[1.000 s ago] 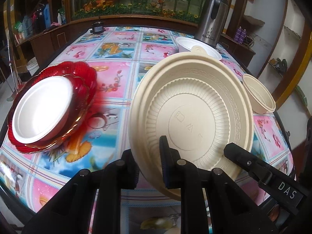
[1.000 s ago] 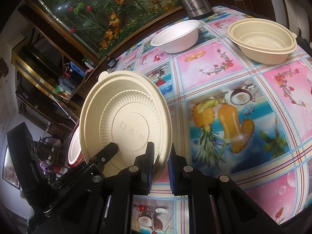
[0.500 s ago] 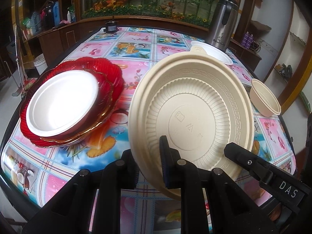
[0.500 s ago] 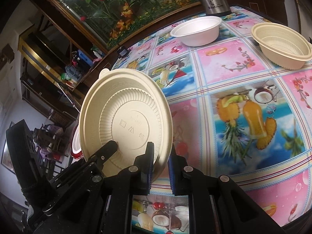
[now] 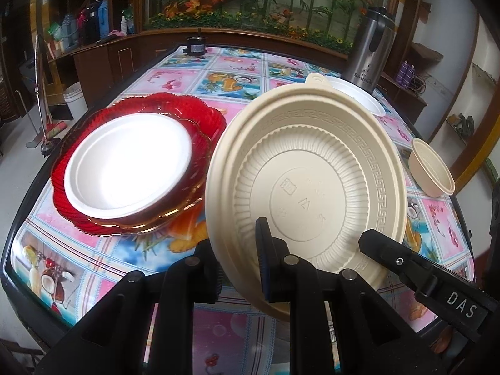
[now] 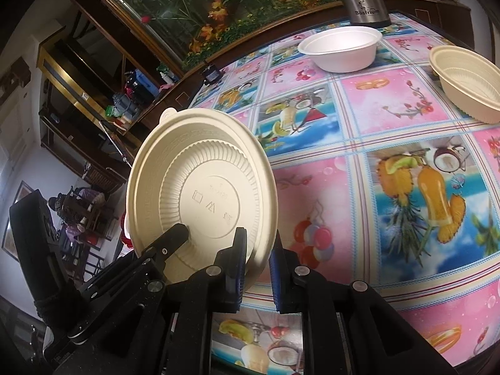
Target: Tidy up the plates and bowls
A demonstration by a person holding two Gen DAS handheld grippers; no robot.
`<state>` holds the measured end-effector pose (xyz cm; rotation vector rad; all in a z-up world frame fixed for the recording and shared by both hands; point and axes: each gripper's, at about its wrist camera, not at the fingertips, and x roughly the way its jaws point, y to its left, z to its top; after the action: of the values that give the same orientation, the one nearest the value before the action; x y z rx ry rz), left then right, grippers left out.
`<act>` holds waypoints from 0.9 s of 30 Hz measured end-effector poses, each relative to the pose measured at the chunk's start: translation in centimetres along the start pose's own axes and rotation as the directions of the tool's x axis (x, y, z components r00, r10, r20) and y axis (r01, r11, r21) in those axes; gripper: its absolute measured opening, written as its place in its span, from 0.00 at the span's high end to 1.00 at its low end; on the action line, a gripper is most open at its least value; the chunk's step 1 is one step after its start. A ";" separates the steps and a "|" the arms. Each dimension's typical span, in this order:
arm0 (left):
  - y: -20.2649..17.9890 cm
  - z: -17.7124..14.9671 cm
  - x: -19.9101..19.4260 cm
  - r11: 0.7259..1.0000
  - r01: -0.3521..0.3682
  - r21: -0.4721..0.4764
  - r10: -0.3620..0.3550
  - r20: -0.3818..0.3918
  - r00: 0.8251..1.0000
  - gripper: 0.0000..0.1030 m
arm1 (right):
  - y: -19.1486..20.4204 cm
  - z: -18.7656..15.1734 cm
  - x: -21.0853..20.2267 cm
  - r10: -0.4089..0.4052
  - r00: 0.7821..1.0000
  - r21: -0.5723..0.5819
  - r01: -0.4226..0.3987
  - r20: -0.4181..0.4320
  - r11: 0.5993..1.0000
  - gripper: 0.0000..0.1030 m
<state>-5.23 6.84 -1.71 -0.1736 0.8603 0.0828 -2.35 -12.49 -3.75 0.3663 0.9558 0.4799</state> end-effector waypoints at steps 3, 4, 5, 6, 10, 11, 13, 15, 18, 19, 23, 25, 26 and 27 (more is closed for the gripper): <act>0.5 0.3 -0.3 1.000 -0.004 -0.011 0.005 0.011 1.000 0.84 | 0.6 0.3 0.0 0.006 1.000 -0.014 -0.006 0.004 1.000 0.87; 0.7 0.5 -0.4 1.000 -0.008 -0.016 0.008 0.016 1.000 0.84 | 0.8 0.4 0.0 0.009 1.000 -0.018 -0.009 0.005 1.000 0.87; 0.9 0.6 -0.5 1.000 -0.010 -0.020 0.011 0.020 1.000 0.84 | 1.1 0.5 0.0 0.011 1.000 -0.024 -0.011 0.005 1.000 0.87; 1.1 0.7 -0.5 1.000 -0.014 -0.025 0.014 0.024 1.000 0.84 | 1.4 0.6 0.1 0.015 1.000 -0.033 -0.014 0.006 0.999 0.87; 2.2 0.9 -0.8 0.998 -0.027 -0.048 0.029 0.033 0.999 0.84 | 2.4 1.0 0.4 0.026 1.000 -0.051 -0.026 0.002 0.998 0.87; 2.4 1.0 -0.8 0.998 -0.029 -0.052 0.031 0.034 0.999 0.84 | 2.8 1.1 0.5 0.029 1.000 -0.059 -0.029 0.001 0.998 0.87; 2.8 1.1 -1.0 0.997 -0.034 -0.062 0.037 0.039 0.999 0.84 | 3.4 1.3 0.7 0.035 0.999 -0.068 -0.035 -0.001 0.997 0.87; 3.2 1.2 -1.1 0.997 -0.040 -0.071 0.043 0.043 0.998 0.84 | 3.9 1.4 0.9 0.038 0.999 -0.080 -0.038 -0.004 0.996 0.87; 3.9 1.4 -1.3 0.995 -0.048 -0.085 0.053 0.048 0.997 0.84 | 4.6 1.7 1.2 0.045 0.999 -0.095 -0.045 -0.008 0.994 0.87; 4.2 1.5 -1.4 0.995 -0.051 -0.089 0.056 0.050 0.997 0.84 | 4.9 1.8 1.3 0.048 0.999 -0.101 -0.048 -0.009 0.994 0.87; 5.3 1.9 -1.5 0.991 -0.062 -0.116 0.068 0.054 0.996 0.84 | 6.2 2.0 1.6 0.057 0.998 -0.125 -0.058 -0.014 0.990 0.87; 5.7 2.0 -1.6 0.990 -0.065 -0.125 0.072 0.055 0.996 0.84 | 6.8 2.2 1.9 0.063 0.998 -0.137 -0.065 -0.021 0.988 0.87; 6.0 2.2 -1.6 0.989 -0.067 -0.131 0.075 0.056 0.996 0.84 | 7.1 2.3 2.0 0.064 0.998 -0.141 -0.067 -0.022 0.988 0.87; 6.3 2.3 -1.6 0.988 -0.069 -0.138 0.077 0.056 0.995 0.84 | 7.4 2.4 2.2 0.065 0.998 -0.148 -0.068 -0.023 0.987 0.87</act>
<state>-5.50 13.46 0.22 -0.2660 0.7997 0.2150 -0.91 -5.32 -0.25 0.2603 0.9211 0.6127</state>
